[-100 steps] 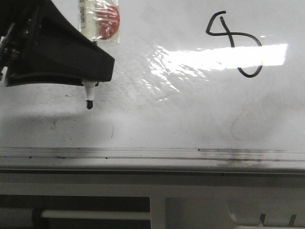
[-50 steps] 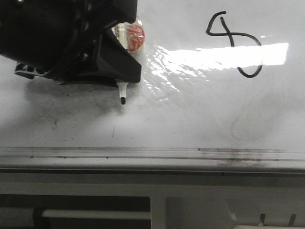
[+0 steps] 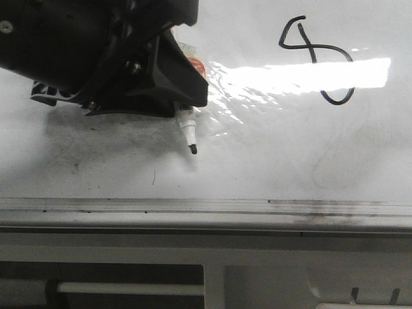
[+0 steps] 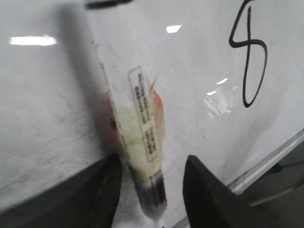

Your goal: Write number 8 on whiteboard

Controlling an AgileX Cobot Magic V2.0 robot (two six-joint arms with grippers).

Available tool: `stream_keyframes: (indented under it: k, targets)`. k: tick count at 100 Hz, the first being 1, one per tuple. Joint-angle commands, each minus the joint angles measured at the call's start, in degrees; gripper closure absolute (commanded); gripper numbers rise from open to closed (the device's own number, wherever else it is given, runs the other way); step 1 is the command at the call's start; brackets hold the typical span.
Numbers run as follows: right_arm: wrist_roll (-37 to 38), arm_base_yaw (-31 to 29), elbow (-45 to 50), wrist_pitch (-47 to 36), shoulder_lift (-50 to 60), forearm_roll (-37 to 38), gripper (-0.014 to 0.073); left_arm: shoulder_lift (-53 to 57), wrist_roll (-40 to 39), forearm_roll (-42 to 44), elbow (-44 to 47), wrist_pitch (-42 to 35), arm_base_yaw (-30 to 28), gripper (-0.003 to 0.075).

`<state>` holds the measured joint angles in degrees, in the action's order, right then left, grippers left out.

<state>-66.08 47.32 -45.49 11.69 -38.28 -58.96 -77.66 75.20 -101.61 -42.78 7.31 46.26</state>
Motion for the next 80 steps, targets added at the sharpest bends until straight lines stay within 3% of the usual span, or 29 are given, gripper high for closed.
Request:
stream_keyframes:
  k: [1, 22, 47, 61, 76, 80]
  targets:
    - [0.0, -0.3, -1.9, -2.3, 0.1, -1.2, 0.0647, -0.3, -0.3, -1.0, -1.1, -9.7, -0.8, 0.0323]
    - [0.0, -0.3, -1.7, -1.9, 0.3, -0.4, 0.0646, 2.5, -0.3, -1.5, -1.1, -8.1, -0.8, 0.0233]
    - [0.0, -2.5, 8.2, -2.6, 8.6, 3.3, 0.0646, 20.6, -0.3, 0.8, 6.4, 2.5, -0.8, 0.0279]
    - [0.0, -6.8, 16.9, -3.1, 17.7, 3.3, 0.0646, 34.1, -0.3, 2.9, 13.1, 4.7, -0.8, 0.0406]
    - [0.0, -10.4, 23.0, -3.3, 27.1, 3.0, 0.0646, 47.6, -0.3, 2.9, 18.8, 5.1, -0.8, 0.0696]
    - [0.0, -10.8, 23.8, -3.3, 28.9, 2.4, 0.0646, 50.4, -0.2, 2.9, 19.8, 5.1, -0.8, 0.0739]
